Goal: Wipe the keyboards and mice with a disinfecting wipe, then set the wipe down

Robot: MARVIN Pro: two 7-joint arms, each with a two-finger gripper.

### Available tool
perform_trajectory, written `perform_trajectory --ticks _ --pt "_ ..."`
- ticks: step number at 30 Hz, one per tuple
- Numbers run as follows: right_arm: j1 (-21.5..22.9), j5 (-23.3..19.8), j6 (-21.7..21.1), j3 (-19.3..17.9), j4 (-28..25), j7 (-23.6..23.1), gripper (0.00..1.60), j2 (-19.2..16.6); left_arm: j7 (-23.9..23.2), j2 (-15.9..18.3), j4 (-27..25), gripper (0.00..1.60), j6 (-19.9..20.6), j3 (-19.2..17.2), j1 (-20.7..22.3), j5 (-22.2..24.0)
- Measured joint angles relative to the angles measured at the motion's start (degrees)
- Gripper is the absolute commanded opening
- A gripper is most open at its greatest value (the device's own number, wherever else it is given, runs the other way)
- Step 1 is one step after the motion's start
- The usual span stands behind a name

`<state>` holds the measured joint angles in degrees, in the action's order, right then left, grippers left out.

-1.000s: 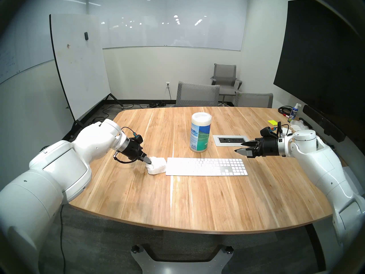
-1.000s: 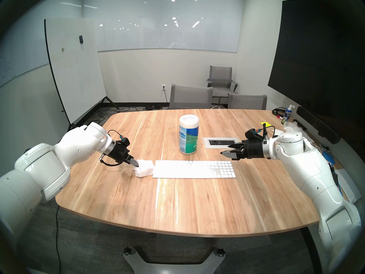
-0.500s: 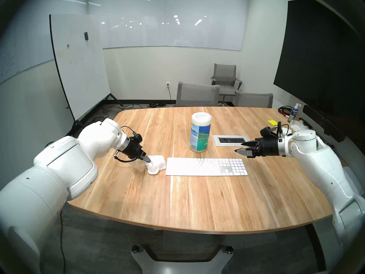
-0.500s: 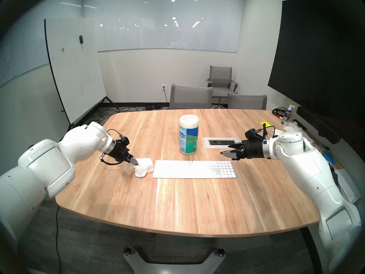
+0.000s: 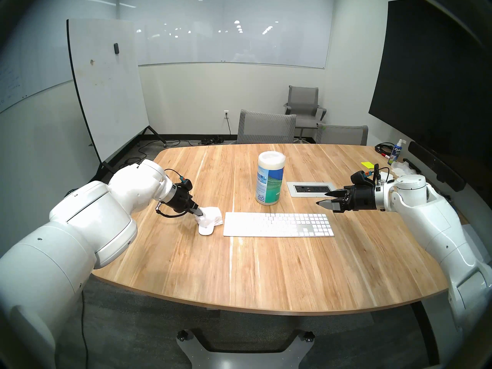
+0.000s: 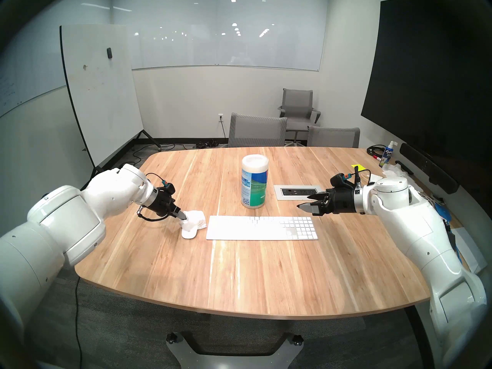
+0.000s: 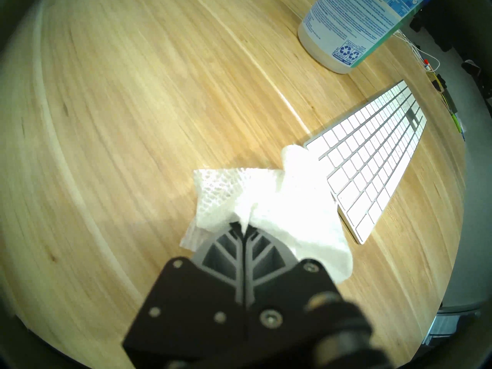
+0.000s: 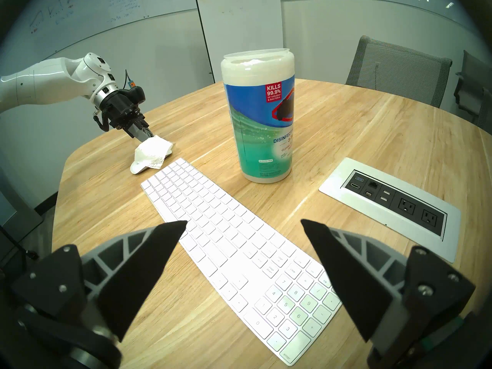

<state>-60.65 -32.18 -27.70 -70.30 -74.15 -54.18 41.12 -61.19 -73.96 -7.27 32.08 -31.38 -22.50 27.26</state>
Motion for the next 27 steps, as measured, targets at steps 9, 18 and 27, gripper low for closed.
perform_trajectory --ticks 9,18,27 --pt "0.00 0.00 0.00 0.00 0.00 0.00 1.60 0.00 0.74 -1.10 -0.32 0.00 -0.11 -0.18 0.17 0.05" --pt "0.00 0.00 0.00 0.00 0.00 0.00 1.60 0.00 -0.89 -1.84 -0.70 0.00 -0.12 -0.10 0.48 -0.07" --pt "0.00 0.00 0.00 0.00 0.00 0.00 1.60 0.00 -3.44 -2.10 -0.97 0.00 -0.27 0.87 0.84 -0.79"
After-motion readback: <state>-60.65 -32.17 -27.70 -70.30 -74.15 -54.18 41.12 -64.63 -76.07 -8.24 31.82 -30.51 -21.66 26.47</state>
